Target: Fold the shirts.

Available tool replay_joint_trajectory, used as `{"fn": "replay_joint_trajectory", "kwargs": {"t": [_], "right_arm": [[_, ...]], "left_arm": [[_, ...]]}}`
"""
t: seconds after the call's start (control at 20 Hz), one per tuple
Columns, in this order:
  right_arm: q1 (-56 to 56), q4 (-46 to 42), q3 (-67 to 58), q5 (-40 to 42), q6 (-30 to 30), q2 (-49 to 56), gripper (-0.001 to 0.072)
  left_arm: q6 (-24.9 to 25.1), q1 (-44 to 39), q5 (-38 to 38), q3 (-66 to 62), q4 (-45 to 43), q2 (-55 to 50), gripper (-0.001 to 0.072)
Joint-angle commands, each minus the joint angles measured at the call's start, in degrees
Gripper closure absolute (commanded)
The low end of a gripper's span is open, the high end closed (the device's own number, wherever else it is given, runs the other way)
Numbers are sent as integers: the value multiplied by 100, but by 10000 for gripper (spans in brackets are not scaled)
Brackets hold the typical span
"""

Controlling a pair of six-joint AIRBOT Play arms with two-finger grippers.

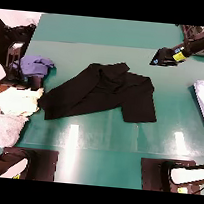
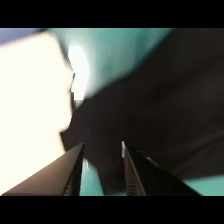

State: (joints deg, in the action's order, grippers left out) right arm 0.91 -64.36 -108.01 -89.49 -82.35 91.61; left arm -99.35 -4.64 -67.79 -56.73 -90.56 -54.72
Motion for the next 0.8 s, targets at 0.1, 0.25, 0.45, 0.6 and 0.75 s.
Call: {"fn": "replay_joint_trajectory", "kwargs": {"t": [0.1, 0.25, 0.45, 0.6, 0.75], "right_arm": [[-31, -15, 4, -59, -4, -315, 201], [-31, -15, 2, -68, -4, -369, 201], [-24, -15, 4, -63, -4, -372, 201], [-24, -15, 4, -79, -4, -372, 201], [-24, -13, 4, -120, -7, -372, 201]], "left_arm": [[678, 516, -866, 732, 1169, 4, 391], [671, 516, -682, 1598, 1220, 2, 391], [638, 516, -9, 2369, 1451, 2, 391], [509, 516, 387, 2437, 1453, 2, 392], [481, 516, 695, 2474, 1440, -4, 392]]}}
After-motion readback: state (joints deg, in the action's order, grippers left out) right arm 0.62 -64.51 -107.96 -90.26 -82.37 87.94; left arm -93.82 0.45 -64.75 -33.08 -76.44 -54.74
